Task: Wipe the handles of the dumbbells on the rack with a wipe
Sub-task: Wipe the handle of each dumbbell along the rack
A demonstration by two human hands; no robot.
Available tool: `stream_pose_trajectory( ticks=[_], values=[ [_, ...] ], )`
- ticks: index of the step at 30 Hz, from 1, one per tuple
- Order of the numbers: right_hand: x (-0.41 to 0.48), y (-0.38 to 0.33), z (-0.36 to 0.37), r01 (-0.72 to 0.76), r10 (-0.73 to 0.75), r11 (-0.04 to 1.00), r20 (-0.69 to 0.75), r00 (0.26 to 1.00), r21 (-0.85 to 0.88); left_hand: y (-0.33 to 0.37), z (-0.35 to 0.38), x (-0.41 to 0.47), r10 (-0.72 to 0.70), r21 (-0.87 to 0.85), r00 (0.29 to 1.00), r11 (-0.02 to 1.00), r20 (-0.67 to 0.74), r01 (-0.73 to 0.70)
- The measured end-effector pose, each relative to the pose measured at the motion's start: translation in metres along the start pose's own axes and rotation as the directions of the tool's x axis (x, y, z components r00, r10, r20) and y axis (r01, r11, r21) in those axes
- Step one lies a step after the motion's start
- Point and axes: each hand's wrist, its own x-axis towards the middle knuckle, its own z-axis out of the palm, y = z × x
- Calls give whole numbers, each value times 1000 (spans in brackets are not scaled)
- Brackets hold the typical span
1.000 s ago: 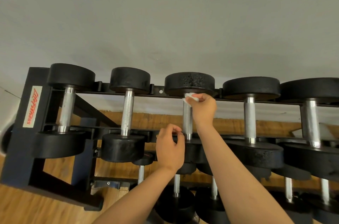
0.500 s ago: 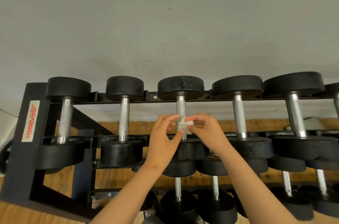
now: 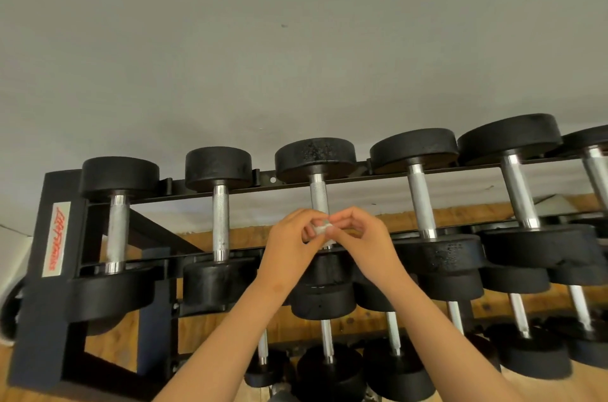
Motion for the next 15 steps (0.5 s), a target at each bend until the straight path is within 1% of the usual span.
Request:
stream_pose_trajectory(
  ticks=[2,3,5,7,9,11,15],
  values=[
    [-5,1,1,8,-6,998,-27,1000,56,-4,0,1,-36,-9,999,999,14,37],
    [-7,4,2,9,-6,999,-65,998,46,-7,0,1,-59,-10,998,998,17,59],
    [-11,14,6,-15,-1,995,-165,986,-97,-14,-2,0,-144,-33,989,989,24,145],
    [-15,26,11,-68,14,970,-227,974,-232,-23,-1,0,-250,-52,966,966,63,253],
    [-18,37,18,-113,50,960,-238,970,-257,-32,1,3,-326,-38,936,942,132,333],
    [-18,41,24,-160,95,960,-271,958,-230,-38,3,10,-379,-38,901,918,210,395],
    [-9,42,30,-282,249,959,-364,898,-39,-44,3,26,-431,-44,839,882,332,470]
  ],
)
